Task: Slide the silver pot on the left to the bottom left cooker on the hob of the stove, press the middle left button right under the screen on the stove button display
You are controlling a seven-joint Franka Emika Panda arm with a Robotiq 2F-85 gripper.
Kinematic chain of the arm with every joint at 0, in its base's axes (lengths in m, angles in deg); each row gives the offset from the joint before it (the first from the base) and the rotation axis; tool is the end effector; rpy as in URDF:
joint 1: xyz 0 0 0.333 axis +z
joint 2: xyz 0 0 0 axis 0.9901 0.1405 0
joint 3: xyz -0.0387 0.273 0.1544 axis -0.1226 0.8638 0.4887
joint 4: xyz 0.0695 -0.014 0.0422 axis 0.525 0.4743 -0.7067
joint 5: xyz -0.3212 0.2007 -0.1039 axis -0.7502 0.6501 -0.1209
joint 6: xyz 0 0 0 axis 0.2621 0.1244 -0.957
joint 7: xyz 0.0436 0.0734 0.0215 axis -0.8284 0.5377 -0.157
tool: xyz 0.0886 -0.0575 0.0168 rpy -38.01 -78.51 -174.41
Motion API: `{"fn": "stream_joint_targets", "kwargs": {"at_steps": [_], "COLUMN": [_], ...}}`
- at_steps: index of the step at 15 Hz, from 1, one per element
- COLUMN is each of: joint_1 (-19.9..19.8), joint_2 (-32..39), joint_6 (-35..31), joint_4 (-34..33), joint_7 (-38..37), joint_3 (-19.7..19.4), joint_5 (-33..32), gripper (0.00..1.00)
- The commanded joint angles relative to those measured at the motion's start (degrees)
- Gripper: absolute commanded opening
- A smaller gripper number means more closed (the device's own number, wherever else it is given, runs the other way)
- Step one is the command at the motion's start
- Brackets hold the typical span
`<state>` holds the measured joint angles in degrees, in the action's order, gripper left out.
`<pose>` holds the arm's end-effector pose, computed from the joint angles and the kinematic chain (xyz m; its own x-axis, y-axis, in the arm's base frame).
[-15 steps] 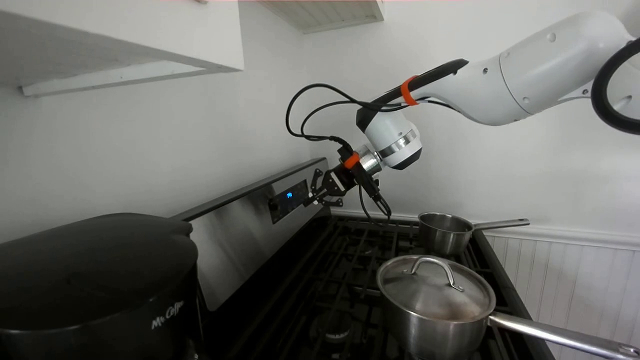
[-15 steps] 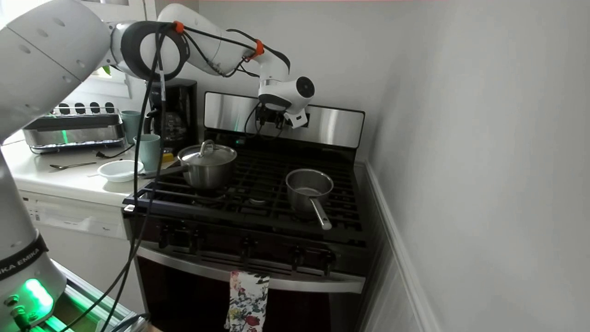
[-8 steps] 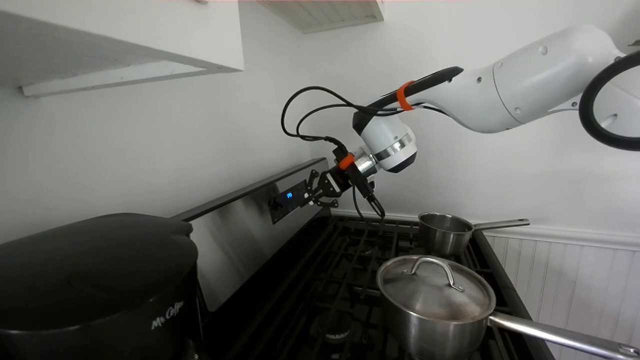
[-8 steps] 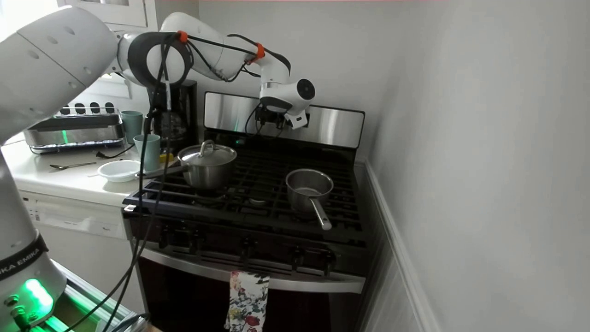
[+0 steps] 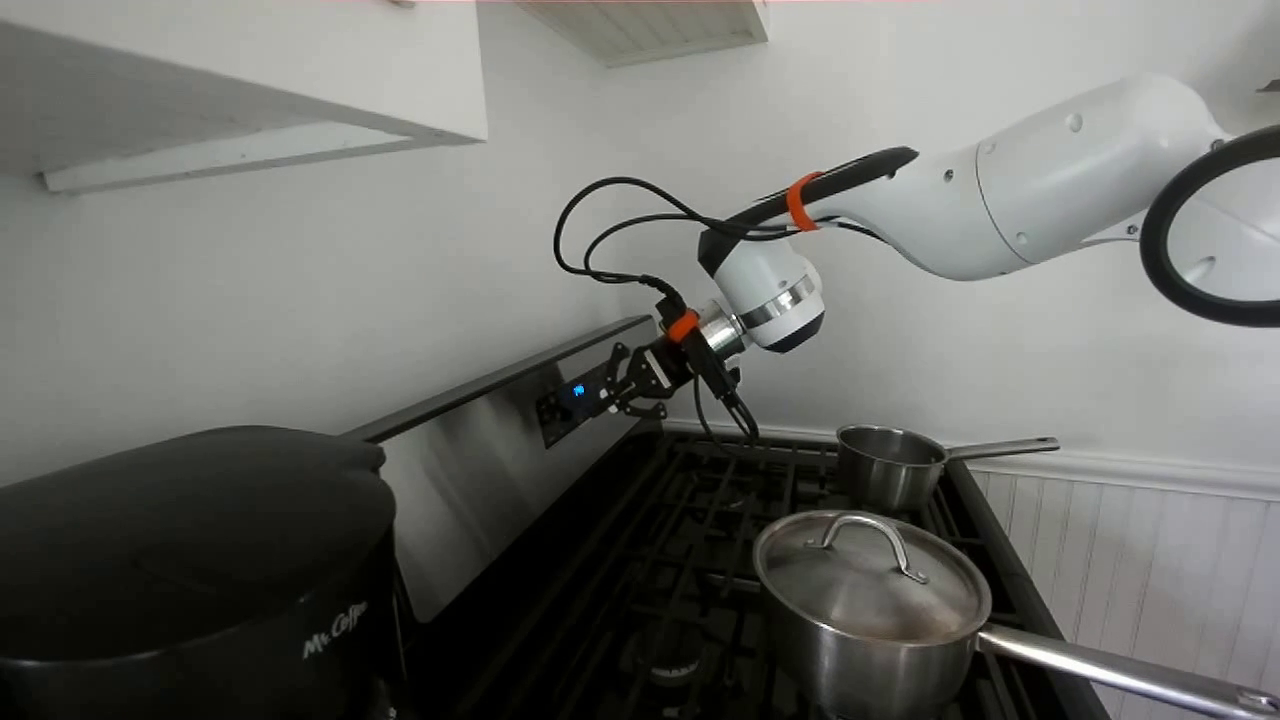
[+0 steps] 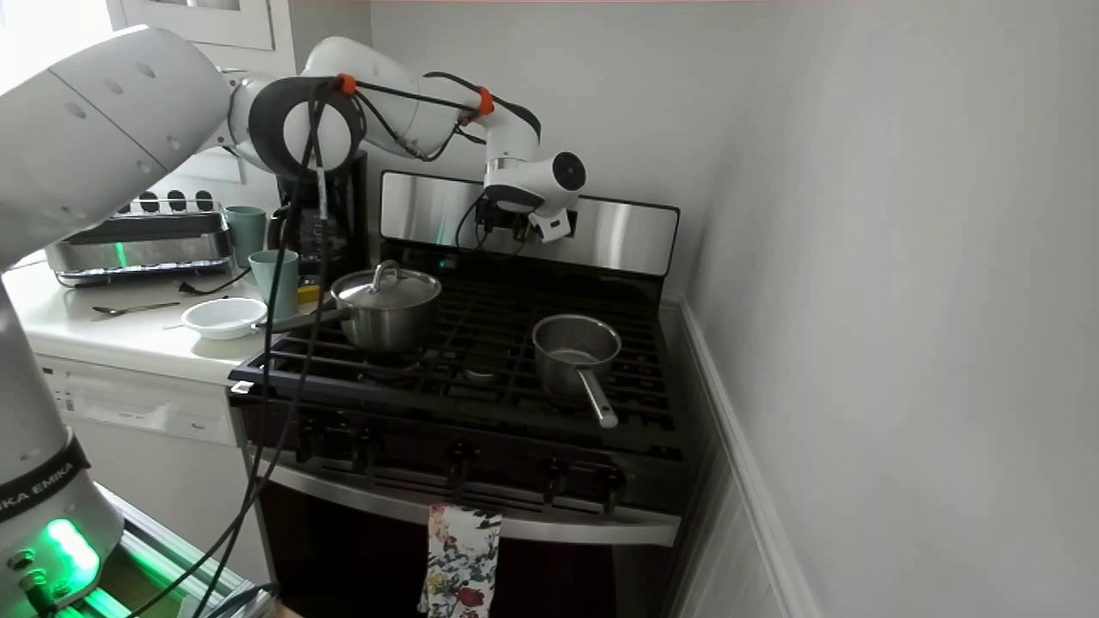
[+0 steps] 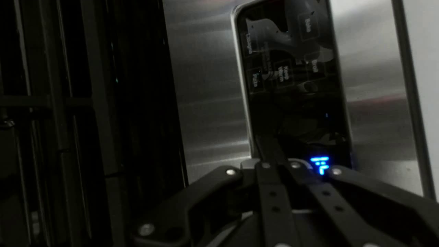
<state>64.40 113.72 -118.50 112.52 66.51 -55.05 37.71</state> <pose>0.7782 -0.2221 0.3275 0.4678 -0.8273 -0.3111 -0.6083 -0.0460 -0.7924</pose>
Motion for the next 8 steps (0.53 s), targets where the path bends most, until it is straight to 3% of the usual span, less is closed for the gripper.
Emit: {"fn": "stream_joint_targets", "kwargs": {"at_steps": [1, 8], "joint_1": [-0.6, -0.6], "joint_2": [3.0, 5.9], "joint_6": [0.8, 0.7], "joint_4": [-4.8, -9.0], "joint_7": [-2.2, -3.8], "joint_3": [1.1, 1.5], "joint_5": [0.2, -0.4], "gripper": [0.0, 0.0]}}
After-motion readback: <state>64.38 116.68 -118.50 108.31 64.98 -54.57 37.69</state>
